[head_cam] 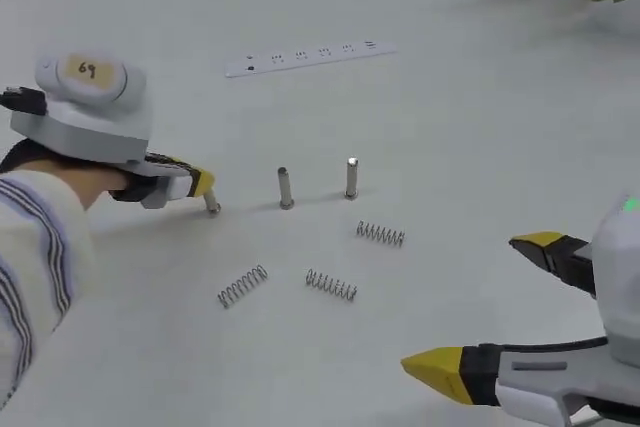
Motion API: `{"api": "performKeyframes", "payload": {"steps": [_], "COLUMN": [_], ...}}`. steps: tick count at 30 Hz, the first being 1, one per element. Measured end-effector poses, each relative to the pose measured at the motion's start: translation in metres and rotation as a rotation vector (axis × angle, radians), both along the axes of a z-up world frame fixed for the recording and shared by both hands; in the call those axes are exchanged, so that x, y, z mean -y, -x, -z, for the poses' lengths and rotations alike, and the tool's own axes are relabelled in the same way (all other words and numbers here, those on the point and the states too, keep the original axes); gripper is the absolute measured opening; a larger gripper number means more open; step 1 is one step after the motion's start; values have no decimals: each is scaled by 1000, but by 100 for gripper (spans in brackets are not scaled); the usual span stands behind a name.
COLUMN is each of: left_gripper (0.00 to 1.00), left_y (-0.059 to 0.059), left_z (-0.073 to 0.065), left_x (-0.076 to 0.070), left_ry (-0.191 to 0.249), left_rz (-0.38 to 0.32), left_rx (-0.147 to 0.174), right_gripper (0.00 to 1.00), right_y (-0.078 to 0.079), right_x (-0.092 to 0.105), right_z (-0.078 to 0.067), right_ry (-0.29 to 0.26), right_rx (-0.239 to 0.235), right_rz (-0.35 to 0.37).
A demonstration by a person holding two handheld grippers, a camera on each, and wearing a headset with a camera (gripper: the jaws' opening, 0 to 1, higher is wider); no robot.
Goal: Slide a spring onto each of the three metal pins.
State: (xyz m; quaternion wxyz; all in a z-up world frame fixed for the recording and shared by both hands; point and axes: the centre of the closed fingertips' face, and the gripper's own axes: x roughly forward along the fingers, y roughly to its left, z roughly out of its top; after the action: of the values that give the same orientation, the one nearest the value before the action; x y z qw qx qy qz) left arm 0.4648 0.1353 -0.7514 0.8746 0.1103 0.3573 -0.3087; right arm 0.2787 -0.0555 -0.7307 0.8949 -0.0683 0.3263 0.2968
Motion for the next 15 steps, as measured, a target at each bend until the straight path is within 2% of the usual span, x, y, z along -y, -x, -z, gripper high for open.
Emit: {"api": "performKeyframes", "payload": {"steps": [6, 15], "left_gripper": [0, 0], "left_y": [0, -1], "left_z": [2, 6], "left_x": [6, 6], "left_ry": [-5, -8], "left_rz": [13, 7], "left_rx": [-3, -14], "right_gripper": [93, 92], "right_y": [-1, -1], "right_x": [0, 0], "right_z": [-1, 0], "right_ry": [-3, 0], "right_rx": [3, 2], "right_rz": [3, -1]}}
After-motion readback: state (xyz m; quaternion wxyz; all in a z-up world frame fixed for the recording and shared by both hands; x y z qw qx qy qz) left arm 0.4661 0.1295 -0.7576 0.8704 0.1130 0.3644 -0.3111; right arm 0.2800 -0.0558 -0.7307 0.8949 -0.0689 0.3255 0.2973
